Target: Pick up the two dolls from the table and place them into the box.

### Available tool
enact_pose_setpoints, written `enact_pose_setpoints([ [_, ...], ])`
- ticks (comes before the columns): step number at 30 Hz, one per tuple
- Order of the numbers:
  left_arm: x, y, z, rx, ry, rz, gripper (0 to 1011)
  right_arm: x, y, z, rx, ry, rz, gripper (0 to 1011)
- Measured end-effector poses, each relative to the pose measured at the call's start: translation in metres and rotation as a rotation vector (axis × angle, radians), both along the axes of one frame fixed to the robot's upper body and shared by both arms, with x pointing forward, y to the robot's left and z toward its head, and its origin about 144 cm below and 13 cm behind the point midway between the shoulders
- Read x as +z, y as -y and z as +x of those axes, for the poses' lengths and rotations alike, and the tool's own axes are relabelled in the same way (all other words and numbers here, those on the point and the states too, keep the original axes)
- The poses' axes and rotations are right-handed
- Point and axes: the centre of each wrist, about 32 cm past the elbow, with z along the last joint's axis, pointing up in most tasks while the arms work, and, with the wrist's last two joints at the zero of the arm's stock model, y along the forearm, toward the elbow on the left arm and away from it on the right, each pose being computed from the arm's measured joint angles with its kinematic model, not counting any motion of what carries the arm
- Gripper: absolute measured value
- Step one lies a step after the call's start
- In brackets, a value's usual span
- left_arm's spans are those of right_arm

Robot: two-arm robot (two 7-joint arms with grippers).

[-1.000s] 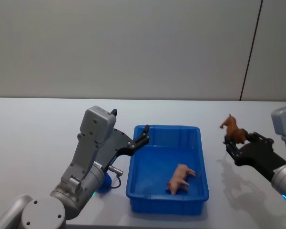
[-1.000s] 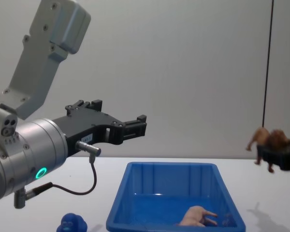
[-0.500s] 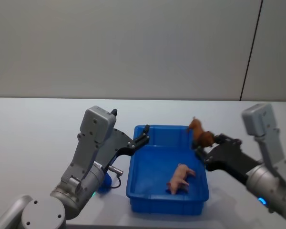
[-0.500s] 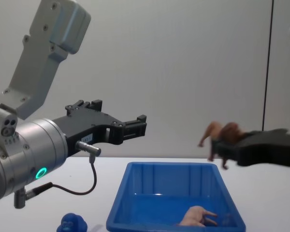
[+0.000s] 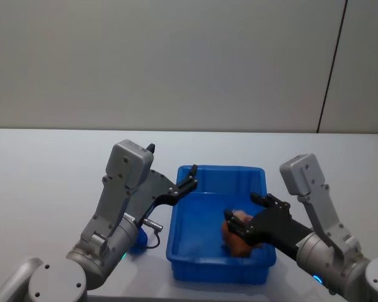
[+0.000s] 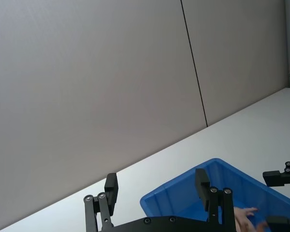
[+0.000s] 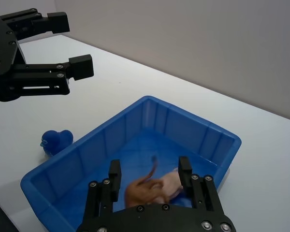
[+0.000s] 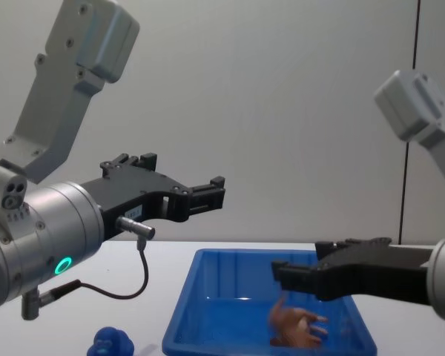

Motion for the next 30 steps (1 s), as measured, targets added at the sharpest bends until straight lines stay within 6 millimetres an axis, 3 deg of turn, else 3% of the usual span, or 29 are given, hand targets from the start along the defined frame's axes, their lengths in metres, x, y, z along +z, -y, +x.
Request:
enact_pose_setpoints([
  [12,0.0,0.0,0.0,0.0,0.0,0.0,1002,-0.003,0.004,-0.001,-0.029,0.045,0.03,1000],
  [30,0.0,0.0,0.0,0.0,0.0,0.0,1002,-0.007,0.055,-0.004,-0.125,0.09,0.057,1001],
])
